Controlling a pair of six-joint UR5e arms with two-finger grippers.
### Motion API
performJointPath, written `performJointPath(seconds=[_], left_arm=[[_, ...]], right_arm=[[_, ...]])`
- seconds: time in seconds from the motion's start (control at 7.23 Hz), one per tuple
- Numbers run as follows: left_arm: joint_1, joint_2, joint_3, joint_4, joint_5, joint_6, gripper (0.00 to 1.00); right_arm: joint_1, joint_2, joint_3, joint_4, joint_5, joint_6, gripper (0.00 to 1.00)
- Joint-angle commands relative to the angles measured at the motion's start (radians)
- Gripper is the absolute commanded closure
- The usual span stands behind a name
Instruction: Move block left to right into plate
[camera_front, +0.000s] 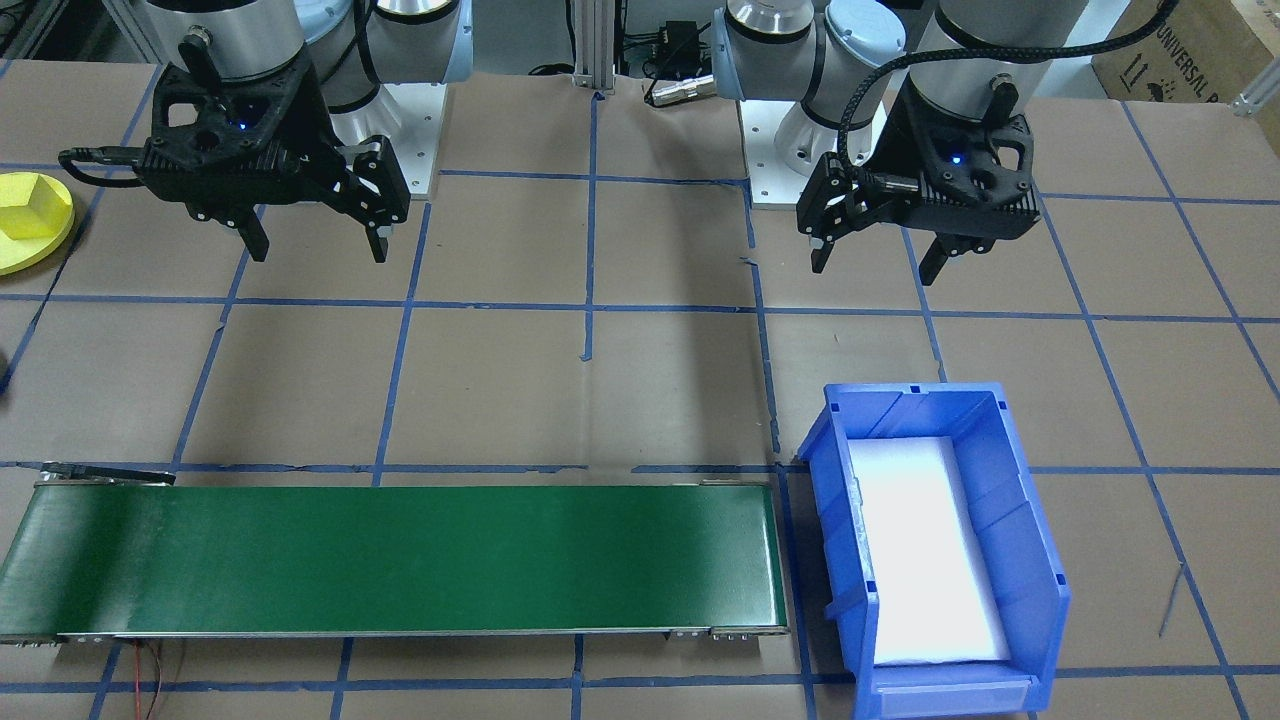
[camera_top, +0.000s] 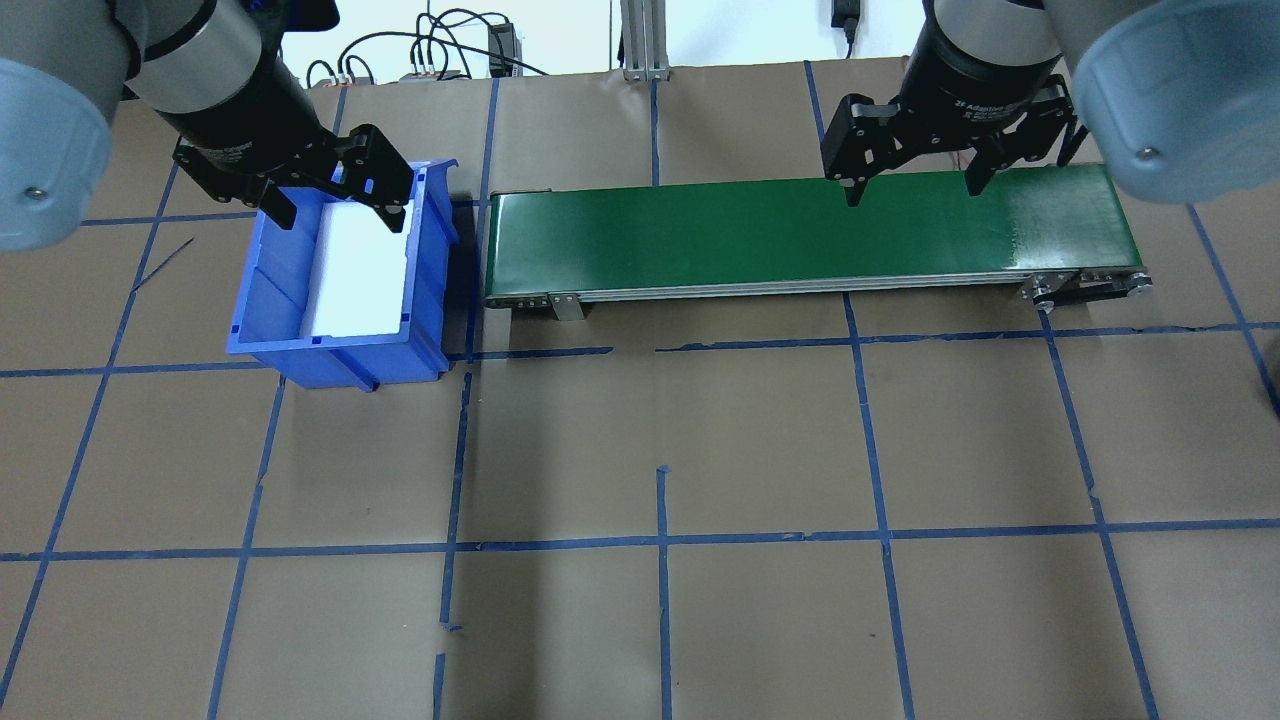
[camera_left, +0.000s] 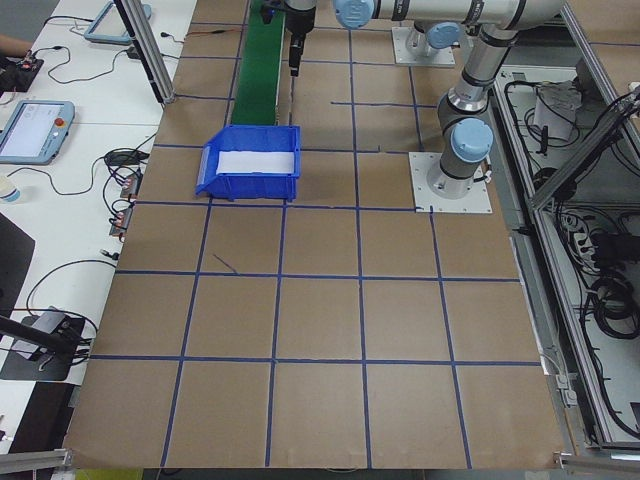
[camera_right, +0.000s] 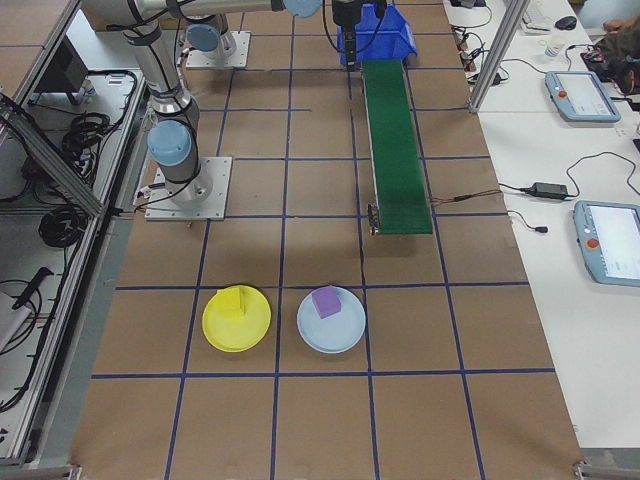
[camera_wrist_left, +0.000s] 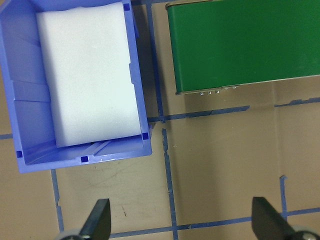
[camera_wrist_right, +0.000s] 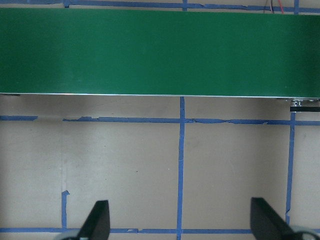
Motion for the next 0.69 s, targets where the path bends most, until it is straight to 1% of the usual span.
performJointPath(seconds=[0.0, 0.28, 0.55], left_arm=[[0.000, 0.000, 0.000, 0.000, 0.000, 0.000, 0.00], [0.000, 0.000, 0.000, 0.000, 0.000, 0.000, 0.00], [0.000, 0.000, 0.000, 0.000, 0.002, 0.000, 0.00]], right_arm=[[-0.001, 0.000, 0.001, 0.004, 0.017, -0.001, 0.00], [-0.002, 0.000, 0.003, 0.009, 0.017, -0.001, 0.00], [-0.002, 0.001, 0.033, 0.006, 0.017, -0.002, 0.00]])
